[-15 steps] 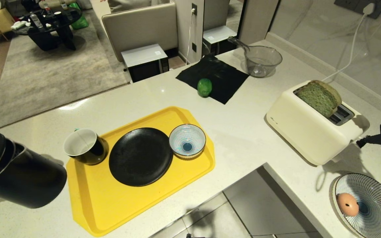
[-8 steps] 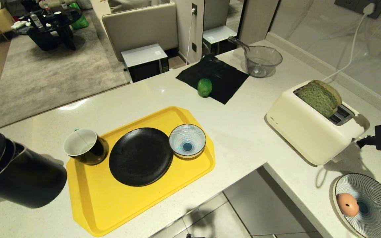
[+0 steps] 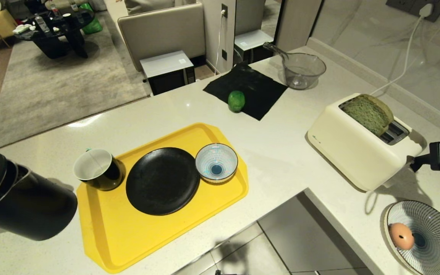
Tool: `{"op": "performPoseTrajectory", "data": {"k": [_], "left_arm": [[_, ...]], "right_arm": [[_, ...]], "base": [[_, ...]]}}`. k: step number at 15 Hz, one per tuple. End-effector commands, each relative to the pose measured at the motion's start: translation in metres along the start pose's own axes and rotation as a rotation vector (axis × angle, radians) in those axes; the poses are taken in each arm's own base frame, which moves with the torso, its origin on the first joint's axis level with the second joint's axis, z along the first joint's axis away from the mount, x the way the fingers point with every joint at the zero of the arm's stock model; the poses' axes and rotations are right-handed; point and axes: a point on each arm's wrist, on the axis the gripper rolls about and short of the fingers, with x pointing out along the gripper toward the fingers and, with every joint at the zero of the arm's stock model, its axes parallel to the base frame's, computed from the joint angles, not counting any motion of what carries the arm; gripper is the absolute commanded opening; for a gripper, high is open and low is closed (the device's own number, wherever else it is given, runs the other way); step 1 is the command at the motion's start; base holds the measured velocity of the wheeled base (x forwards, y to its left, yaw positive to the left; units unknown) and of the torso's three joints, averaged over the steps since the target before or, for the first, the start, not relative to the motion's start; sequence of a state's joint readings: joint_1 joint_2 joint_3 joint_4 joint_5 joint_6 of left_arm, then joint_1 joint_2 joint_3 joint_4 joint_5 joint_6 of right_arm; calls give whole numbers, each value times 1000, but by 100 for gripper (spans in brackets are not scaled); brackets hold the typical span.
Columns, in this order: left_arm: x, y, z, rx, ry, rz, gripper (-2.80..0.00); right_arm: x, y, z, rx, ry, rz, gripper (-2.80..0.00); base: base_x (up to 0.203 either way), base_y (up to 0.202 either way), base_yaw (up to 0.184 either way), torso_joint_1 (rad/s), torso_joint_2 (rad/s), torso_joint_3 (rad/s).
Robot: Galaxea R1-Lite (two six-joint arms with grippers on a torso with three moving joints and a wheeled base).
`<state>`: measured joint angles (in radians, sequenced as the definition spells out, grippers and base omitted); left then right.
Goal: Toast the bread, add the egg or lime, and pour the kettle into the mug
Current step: Use a bread toaster
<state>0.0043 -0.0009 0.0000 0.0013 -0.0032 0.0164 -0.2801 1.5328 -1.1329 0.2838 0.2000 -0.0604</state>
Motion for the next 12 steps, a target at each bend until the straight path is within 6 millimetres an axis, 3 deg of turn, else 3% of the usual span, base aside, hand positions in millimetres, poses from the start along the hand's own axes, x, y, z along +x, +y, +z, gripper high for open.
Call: {"op": "performPoseTrajectory", "data": {"k": [1, 12], "left_arm": [[0, 0, 0, 0, 0, 0, -280], [0, 0, 0, 0, 0, 0, -280]], "right_arm": [[3, -2, -1, 4, 12, -1, -280], [19, -7, -11, 3, 75, 0, -280]], "base": [[0, 0, 0, 0, 0, 0], [0, 0, 0, 0, 0, 0]]}}
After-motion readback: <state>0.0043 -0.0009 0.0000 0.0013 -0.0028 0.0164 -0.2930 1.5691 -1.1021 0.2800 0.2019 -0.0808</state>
